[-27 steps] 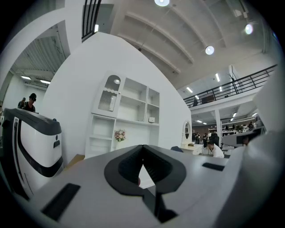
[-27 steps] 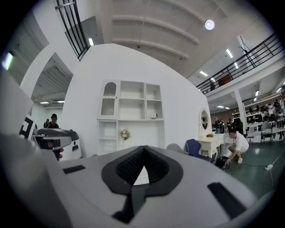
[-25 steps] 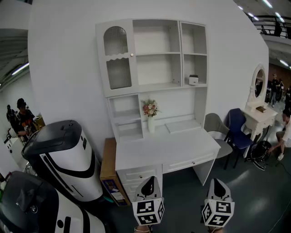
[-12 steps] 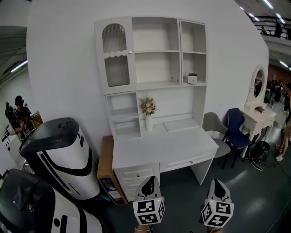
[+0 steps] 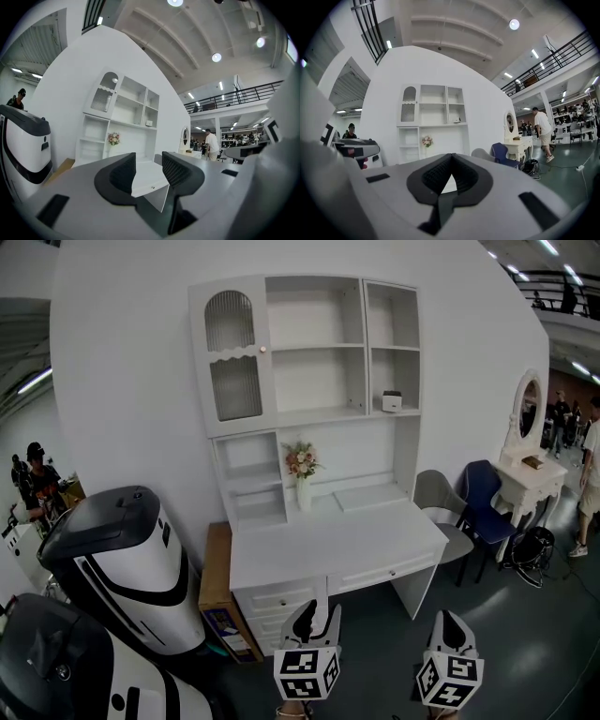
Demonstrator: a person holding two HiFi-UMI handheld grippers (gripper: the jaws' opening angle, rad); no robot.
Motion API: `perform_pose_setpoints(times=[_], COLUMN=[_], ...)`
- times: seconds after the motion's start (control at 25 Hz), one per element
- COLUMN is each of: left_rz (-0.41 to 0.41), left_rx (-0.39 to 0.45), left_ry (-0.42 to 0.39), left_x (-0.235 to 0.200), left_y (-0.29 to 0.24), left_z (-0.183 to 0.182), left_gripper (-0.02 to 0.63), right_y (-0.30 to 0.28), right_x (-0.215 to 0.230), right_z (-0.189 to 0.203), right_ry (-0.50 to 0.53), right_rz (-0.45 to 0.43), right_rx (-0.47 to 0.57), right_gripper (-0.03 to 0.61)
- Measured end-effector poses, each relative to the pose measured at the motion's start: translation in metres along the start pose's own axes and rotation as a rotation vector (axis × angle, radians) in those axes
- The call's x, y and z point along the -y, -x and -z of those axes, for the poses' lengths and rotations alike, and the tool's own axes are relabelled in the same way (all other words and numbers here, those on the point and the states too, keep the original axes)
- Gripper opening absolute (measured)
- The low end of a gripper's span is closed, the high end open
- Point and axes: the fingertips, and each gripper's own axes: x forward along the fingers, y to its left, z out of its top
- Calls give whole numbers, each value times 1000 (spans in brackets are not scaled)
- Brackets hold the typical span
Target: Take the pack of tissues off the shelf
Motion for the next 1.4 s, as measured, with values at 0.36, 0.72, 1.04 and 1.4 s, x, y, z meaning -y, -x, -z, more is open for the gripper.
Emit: perform_pose_setpoints(times=[0.36, 0.72, 1.04, 1.4], left_rz=[52, 90, 122, 160], left_rx=[10, 10, -12, -50], left_ry=[-36, -31, -19, -27], left_x=[6, -9, -22, -18], left_y=[-2, -3, -11, -51], left_z=[-3, -3, 7, 28], left_gripper=[289, 314, 314, 314], right_y=[2, 4, 9, -22], right_x=[0, -10, -17, -2], right_z=[5, 5, 15, 29], right_ry=[-26, -40, -41, -47], right_rz=[20, 58, 97, 129], right_rx=[-11, -1, -12, -41], right_gripper=[8, 8, 8, 8])
